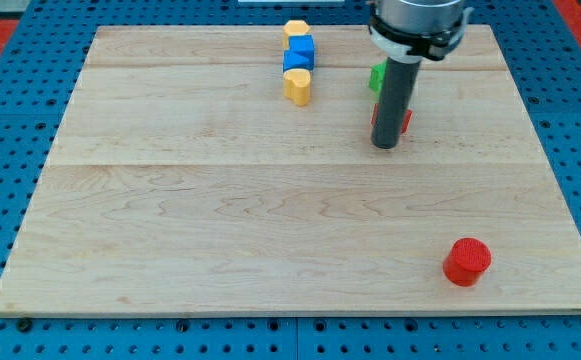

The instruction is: Slide red circle closer to the red star

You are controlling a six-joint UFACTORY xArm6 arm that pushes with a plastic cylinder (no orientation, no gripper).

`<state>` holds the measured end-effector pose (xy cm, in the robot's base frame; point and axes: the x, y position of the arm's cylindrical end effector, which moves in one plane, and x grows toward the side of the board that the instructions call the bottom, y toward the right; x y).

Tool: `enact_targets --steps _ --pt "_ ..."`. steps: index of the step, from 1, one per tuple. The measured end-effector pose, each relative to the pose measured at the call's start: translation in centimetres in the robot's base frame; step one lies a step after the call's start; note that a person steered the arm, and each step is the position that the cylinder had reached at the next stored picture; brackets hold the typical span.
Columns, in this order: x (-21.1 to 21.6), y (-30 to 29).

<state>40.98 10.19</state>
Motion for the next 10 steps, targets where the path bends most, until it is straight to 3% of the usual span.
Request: enact_targets --steps 2,4,5,6,7,10 --pt "3.8 -0.6" --pt "8.4 12.0" --pt "12.7 17.2" --pt "20.0 12.6" --pt "19.6 5.8" --pt "14.2 10.1"
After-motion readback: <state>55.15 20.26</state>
